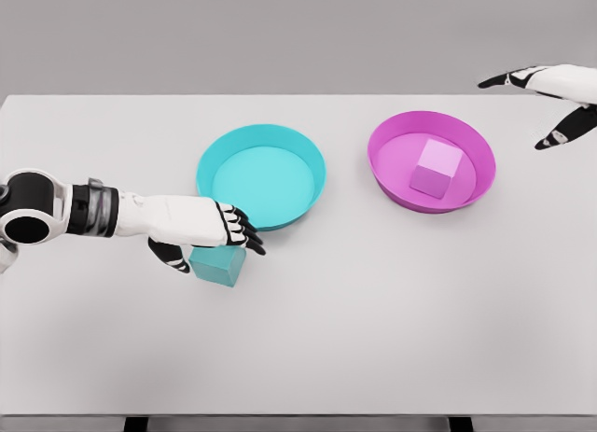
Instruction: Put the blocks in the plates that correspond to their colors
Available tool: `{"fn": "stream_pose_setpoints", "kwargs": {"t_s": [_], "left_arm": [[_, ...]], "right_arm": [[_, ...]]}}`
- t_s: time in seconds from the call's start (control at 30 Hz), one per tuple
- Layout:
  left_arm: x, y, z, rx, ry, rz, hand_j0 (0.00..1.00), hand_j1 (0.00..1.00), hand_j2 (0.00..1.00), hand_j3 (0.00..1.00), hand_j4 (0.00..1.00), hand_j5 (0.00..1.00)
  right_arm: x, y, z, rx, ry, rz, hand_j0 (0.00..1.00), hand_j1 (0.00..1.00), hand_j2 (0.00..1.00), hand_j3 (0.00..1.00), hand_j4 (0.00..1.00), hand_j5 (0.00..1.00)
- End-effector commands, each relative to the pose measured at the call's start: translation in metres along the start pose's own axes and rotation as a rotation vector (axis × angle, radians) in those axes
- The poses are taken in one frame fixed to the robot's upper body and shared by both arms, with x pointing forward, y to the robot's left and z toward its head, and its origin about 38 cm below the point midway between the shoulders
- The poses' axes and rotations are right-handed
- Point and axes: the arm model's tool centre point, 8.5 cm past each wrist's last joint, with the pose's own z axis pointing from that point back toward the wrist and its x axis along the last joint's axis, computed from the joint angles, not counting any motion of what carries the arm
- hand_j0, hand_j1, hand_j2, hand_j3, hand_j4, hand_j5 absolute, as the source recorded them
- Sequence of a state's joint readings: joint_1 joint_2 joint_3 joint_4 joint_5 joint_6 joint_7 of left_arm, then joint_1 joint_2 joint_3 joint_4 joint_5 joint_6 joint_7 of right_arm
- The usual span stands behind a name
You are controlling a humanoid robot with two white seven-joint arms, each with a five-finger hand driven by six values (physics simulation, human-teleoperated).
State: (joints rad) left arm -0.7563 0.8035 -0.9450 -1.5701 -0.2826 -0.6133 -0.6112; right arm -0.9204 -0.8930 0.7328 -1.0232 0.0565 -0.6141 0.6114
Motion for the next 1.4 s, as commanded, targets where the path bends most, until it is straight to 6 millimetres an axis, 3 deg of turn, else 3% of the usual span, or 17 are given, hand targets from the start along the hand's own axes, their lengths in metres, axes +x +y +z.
{"fn": "stream_pose_setpoints", "kwargs": {"t_s": [0.0, 0.2, 0.3, 0.57, 0.9, 1.3, 1.37], "left_arm": [[0.000, 0.000, 0.000, 0.004, 0.000, 0.006, 0.90, 0.90, 0.90, 0.90, 0.90, 0.90], [0.000, 0.001, 0.001, 0.005, 0.000, 0.004, 0.76, 0.76, 0.76, 0.76, 0.76, 0.76], [0.001, 0.001, 0.001, 0.006, -0.002, 0.004, 0.74, 0.74, 0.74, 0.74, 0.74, 0.74], [0.006, 0.006, -0.001, 0.015, -0.018, -0.011, 0.70, 0.70, 0.70, 0.70, 0.70, 0.70], [0.031, 0.030, 0.003, 0.063, -0.073, -0.083, 0.70, 0.70, 0.70, 0.70, 0.70, 0.70], [0.034, 0.044, 0.005, 0.098, -0.084, -0.103, 0.64, 0.64, 0.64, 0.64, 0.64, 0.64], [0.030, 0.049, 0.012, 0.128, -0.061, -0.103, 0.64, 0.64, 0.64, 0.64, 0.64, 0.64]], "right_arm": [[-0.008, 0.000, 0.009, -0.016, 0.022, -0.027, 1.00, 1.00, 1.00, 1.00, 1.00, 1.00], [-0.009, 0.009, -0.003, 0.038, 0.049, 0.022, 1.00, 1.00, 1.00, 1.00, 1.00, 1.00], [-0.004, 0.024, -0.024, 0.064, 0.031, 0.011, 1.00, 1.00, 1.00, 1.00, 1.00, 1.00], [-0.002, 0.018, -0.024, 0.052, 0.022, 0.016, 1.00, 1.00, 1.00, 1.00, 1.00, 1.00], [-0.003, 0.015, -0.020, 0.049, 0.028, 0.020, 1.00, 1.00, 1.00, 1.00, 1.00, 1.00], [-0.005, 0.019, -0.019, 0.055, 0.033, 0.017, 1.00, 1.00, 1.00, 1.00, 1.00, 1.00], [-0.005, 0.019, -0.019, 0.055, 0.033, 0.017, 1.00, 1.00, 1.00, 1.00, 1.00, 1.00]]}}
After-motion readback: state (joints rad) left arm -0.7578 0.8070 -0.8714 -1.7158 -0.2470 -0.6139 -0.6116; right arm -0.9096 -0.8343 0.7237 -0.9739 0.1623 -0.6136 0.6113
